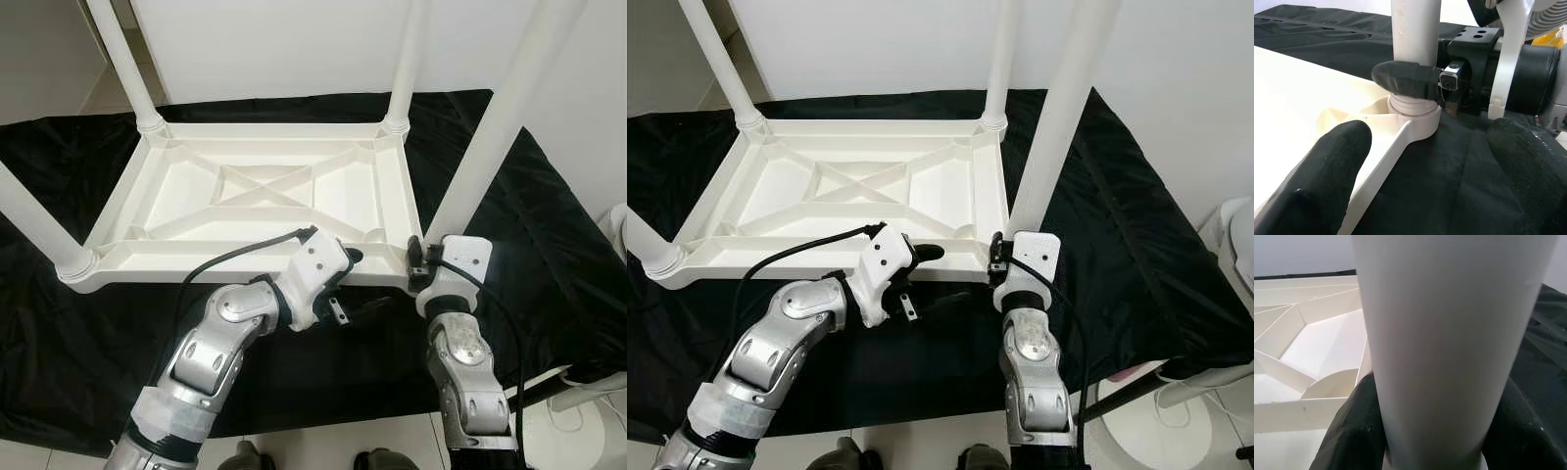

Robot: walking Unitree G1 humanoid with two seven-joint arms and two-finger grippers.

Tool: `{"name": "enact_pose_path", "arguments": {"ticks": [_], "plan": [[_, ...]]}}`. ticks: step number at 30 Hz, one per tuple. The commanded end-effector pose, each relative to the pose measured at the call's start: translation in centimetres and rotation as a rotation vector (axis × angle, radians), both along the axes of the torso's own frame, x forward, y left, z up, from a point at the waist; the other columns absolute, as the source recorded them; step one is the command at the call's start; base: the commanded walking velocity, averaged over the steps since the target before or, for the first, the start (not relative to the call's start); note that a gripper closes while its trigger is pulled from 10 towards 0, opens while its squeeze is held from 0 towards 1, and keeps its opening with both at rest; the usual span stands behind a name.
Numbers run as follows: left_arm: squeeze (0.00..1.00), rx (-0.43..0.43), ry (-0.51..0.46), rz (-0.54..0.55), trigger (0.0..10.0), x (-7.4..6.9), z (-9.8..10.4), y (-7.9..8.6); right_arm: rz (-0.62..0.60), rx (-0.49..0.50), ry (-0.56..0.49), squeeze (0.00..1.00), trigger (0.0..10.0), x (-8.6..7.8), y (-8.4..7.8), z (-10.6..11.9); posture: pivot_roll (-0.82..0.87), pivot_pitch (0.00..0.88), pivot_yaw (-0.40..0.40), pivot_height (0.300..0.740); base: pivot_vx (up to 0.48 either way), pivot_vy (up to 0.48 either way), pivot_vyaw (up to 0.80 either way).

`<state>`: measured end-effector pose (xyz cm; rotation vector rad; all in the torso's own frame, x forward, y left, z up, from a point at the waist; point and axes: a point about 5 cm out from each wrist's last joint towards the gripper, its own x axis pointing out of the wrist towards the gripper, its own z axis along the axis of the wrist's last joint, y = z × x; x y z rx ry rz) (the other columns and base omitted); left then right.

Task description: Building children table

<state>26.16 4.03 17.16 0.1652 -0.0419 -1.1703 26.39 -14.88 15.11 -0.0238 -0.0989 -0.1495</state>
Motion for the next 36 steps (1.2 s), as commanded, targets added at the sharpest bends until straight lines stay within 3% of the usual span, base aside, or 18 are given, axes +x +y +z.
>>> {"name": "enact_pose_path", "arguments": {"ticks": [1,2,3,4,9,11,12,19,22,25,27,31,32,36], "plan": [[0.00,0.006,-0.004,0.033,10.0,0.2,-0.1,0.2,-0.024,0.025,-0.014,0.00,10.0,-0.2,-0.1,0.4,-0.19,0.045,0.079,0.740,0.000,0.000,0.00],[0.00,0.007,-0.004,0.035,10.0,0.3,-0.1,0.3,-0.020,0.028,-0.023,0.26,10.0,-0.2,-0.3,0.6,-0.19,0.045,0.080,0.740,0.000,0.000,0.00],[0.00,0.007,-0.004,0.035,10.0,0.3,-0.1,0.3,-0.020,0.028,-0.023,0.26,10.0,-0.2,-0.3,0.6,-0.19,0.045,0.080,0.740,0.000,0.000,0.00],[0.00,0.007,-0.005,0.036,10.0,0.3,-0.1,0.3,-0.007,0.027,-0.036,1.00,10.0,-0.2,-0.5,0.8,-0.18,0.045,0.080,0.740,0.000,0.000,0.00],[0.00,0.006,-0.005,0.037,10.0,0.3,-0.1,0.3,0.077,0.015,-0.055,1.00,10.0,-0.1,-1.5,1.3,-0.18,0.048,0.082,0.740,0.000,0.000,0.00],[0.00,0.007,-0.003,0.038,10.0,0.2,-0.1,0.4,0.213,-0.015,-0.038,1.00,10.0,0.0,-2.3,1.3,-0.18,0.050,0.082,0.740,0.000,0.000,0.00],[0.00,0.008,-0.003,0.038,10.0,0.2,-0.1,0.4,0.279,-0.034,-0.028,0.00,10.0,0.0,-2.7,1.3,-0.18,0.052,0.083,0.740,0.000,0.000,0.00],[0.00,0.008,0.000,0.036,10.0,0.2,-0.1,0.4,0.508,-0.085,0.007,0.00,10.0,-0.2,-3.7,1.3,-0.18,0.054,0.084,0.740,0.000,0.000,0.00],[0.00,0.007,-0.004,0.033,10.0,0.4,0.0,0.3,0.745,-0.186,0.052,0.00,10.0,0.2,-3.9,1.3,-0.19,0.048,0.093,0.740,0.000,0.000,0.00],[0.00,0.006,-0.005,0.032,10.0,0.5,0.0,0.2,0.777,-0.196,0.062,0.00,10.0,0.5,-4.0,1.4,-0.18,0.046,0.093,0.740,0.000,0.000,0.00],[0.00,0.004,-0.014,0.035,10.0,0.6,0.2,0.2,0.867,-0.239,0.103,0.00,10.0,1.4,-4.1,1.2,-0.18,0.046,0.092,0.740,0.000,0.000,0.00],[0.00,0.003,-0.015,0.036,10.0,0.6,0.2,0.2,0.889,-0.241,0.113,0.00,10.0,1.5,-4.1,1.1,-0.18,0.046,0.092,0.740,0.000,0.000,0.00],[0.00,0.002,-0.016,0.041,10.0,0.7,0.3,0.2,0.880,-0.260,0.112,0.00,0.0,1.8,-4.4,1.0,-0.18,0.047,0.087,0.740,0.000,0.000,0.00],[0.00,0.003,-0.018,0.048,10.0,0.7,0.3,0.3,0.860,-0.277,0.127,0.00,0.0,2.0,-4.9,0.6,-0.16,0.058,0.076,0.740,0.000,0.000,0.00]]}}
